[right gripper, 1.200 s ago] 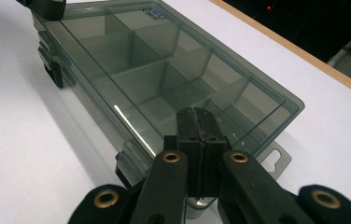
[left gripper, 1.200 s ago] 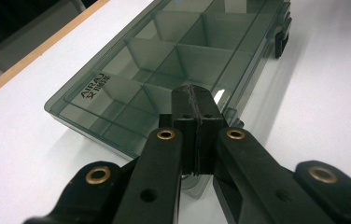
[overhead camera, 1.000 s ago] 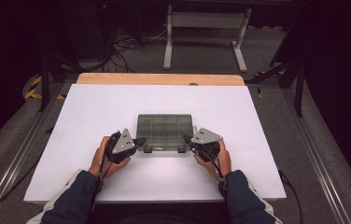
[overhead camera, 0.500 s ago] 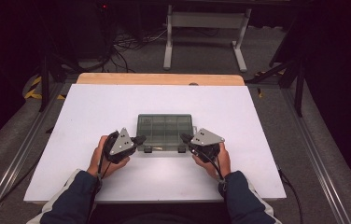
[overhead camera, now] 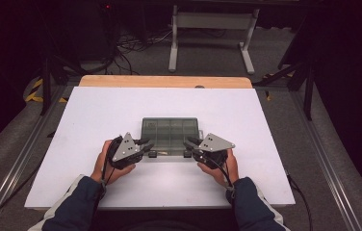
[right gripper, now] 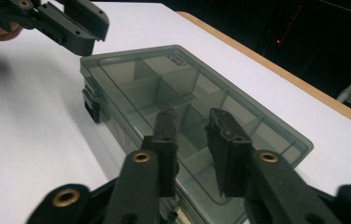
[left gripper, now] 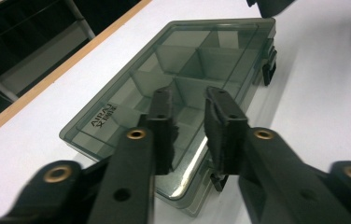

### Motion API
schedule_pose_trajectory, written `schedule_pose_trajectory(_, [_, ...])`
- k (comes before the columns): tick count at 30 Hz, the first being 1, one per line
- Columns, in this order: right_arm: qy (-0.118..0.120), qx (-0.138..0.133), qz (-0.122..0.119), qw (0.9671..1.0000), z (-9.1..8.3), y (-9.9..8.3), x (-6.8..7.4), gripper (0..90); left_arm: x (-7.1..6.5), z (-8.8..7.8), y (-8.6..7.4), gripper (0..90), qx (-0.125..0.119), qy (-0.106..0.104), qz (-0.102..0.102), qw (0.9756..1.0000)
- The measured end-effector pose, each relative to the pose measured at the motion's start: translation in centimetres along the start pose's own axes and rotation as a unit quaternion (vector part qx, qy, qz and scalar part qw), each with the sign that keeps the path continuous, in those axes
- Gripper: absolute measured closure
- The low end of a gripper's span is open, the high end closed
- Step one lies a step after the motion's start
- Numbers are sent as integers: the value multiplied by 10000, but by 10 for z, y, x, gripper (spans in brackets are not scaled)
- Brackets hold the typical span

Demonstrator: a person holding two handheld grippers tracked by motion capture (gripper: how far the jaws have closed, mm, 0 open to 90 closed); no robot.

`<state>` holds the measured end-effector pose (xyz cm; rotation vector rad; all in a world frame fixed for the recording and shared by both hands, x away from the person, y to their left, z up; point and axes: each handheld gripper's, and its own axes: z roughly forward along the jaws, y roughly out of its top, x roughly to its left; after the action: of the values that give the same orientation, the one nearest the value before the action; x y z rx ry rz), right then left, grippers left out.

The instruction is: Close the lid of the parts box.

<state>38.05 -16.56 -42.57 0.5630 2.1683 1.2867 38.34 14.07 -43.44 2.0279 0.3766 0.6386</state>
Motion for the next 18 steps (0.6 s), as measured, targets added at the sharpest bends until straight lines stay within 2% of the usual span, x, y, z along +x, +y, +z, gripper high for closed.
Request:
schedule_pose_trajectory(3, [-21,0,-40,10000,0,1,1,677,0,0,0,672,-21,-23,-6,10000])
schedule_pose_trajectory(4, [-56,-4,-42,10000,0,1,1,629,-1,0,1,654,-40,-11,8,10000])
schedule_pose_trajectory(7, [-79,-8,-34,10000,1,1,2,585,-1,0,0,627,-53,1,-19,10000])
schedule_pose_trajectory(9, [-138,-57,-2,9999,1,1,1,502,-1,0,0,590,-35,46,-42,10000])
schedule_pose_trajectory(11, [-153,-51,2,9999,1,1,1,480,-1,1,0,563,-35,75,-55,10000])
schedule_pose_trajectory(12, [-171,-57,40,9998,2,1,1,415,-1,1,0,499,-29,85,-52,9999])
schedule_pose_trajectory(15, [-207,-58,36,9998,3,1,1,377,-1,1,-1,453,-64,73,-113,9999])
schedule_pose_trajectory(16, [-209,-93,65,9997,4,1,1,335,-1,2,-1,388,-54,73,-144,9999])
schedule_pose_trajectory(18, [-292,-117,98,9995,4,1,1,280,-2,3,-2,337,-71,55,-184,9998])
